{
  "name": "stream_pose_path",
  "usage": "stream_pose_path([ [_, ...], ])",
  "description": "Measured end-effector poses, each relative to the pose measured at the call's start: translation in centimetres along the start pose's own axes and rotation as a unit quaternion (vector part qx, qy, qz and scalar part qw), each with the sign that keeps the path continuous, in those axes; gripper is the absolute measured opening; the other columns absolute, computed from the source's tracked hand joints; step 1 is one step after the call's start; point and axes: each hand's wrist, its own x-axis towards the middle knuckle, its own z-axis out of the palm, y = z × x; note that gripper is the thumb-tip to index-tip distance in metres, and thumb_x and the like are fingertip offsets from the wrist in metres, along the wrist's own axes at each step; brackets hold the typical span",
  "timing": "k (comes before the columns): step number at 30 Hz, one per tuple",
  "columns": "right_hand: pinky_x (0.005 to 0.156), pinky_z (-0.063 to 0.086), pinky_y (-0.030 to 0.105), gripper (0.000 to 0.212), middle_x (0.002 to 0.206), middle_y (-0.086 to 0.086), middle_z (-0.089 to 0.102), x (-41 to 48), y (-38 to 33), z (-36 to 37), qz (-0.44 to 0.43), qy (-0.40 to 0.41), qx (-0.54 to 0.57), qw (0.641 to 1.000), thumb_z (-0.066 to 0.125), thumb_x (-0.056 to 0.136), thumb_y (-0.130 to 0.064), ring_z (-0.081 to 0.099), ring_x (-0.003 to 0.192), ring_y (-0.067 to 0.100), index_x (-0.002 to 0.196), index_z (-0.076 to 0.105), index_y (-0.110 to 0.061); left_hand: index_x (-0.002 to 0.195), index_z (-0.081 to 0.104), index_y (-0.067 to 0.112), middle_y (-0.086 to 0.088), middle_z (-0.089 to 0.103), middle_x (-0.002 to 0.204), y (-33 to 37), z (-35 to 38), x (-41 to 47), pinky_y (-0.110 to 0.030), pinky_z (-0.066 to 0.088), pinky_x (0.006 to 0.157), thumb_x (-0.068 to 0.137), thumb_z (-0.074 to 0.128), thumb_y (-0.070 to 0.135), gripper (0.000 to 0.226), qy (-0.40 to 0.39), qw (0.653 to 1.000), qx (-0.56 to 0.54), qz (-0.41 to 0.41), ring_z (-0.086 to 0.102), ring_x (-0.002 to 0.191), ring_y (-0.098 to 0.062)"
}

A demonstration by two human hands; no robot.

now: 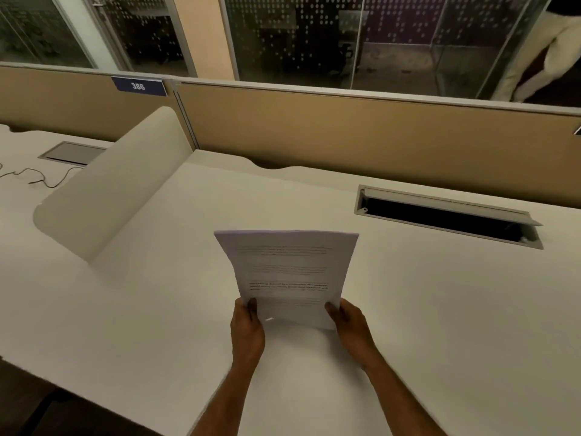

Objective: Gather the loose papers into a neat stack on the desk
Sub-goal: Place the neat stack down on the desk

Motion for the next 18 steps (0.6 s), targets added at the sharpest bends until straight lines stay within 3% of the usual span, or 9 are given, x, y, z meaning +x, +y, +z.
stream_pose_path([
  [2, 0.09, 0.051, 0.047, 0.037, 0.11, 0.013, 0.073, 0.7, -0.6, 0.0, 0.007, 0.016, -0.011, 1.0, 0.052, 0.101, -0.035, 0.067, 0.103, 0.032, 0.112, 0.066, -0.002, 0.105, 0.049, 0.018, -0.002, 0.063, 0.101, 0.7, 0.0, 1.6, -0.049, 0.056, 0.085, 0.108, 0.038, 0.024, 0.014, -0.01, 0.999, 0.051, 0.0, 0.064, 0.097, -0.031],
  [6, 0.077, 0.052, 0.039, 0.032, 0.106, 0.014, 0.071, 3.7, -2.0, -0.5, 0.047, 0.046, -0.025, 0.998, 0.053, 0.101, -0.031, 0.065, 0.091, 0.028, 0.106, 0.065, -0.002, 0.105, 0.048, 0.012, -0.013, 0.068, 0.111, 3.0, 0.3, 5.5, -0.05, 0.058, 0.082, 0.108, 0.038, 0.029, 0.021, -0.055, 0.994, 0.098, -0.001, 0.066, 0.091, -0.029],
  [14, 0.093, 0.056, 0.046, 0.033, 0.115, 0.007, 0.071, 11.6, -4.3, -0.7, 0.132, 0.068, 0.018, 0.989, 0.053, 0.099, -0.031, 0.066, 0.105, 0.028, 0.123, 0.066, -0.012, 0.115, 0.05, 0.002, -0.023, 0.062, 0.122, 6.6, 2.8, 15.0, -0.058, 0.058, 0.084, 0.107, 0.04, 0.031, 0.031, -0.164, 0.975, 0.146, -0.047, 0.063, 0.103, -0.039],
  [18, 0.085, 0.055, 0.037, 0.034, 0.11, 0.005, 0.071, 15.5, -4.7, -0.9, 0.161, 0.081, 0.027, 0.983, 0.052, 0.1, -0.032, 0.066, 0.1, 0.025, 0.122, 0.067, -0.009, 0.125, 0.051, 0.0, -0.024, 0.061, 0.128, 7.7, 5.0, 19.6, -0.057, 0.055, 0.092, 0.108, 0.037, 0.032, 0.039, -0.199, 0.96, 0.193, -0.04, 0.062, 0.112, -0.041],
])
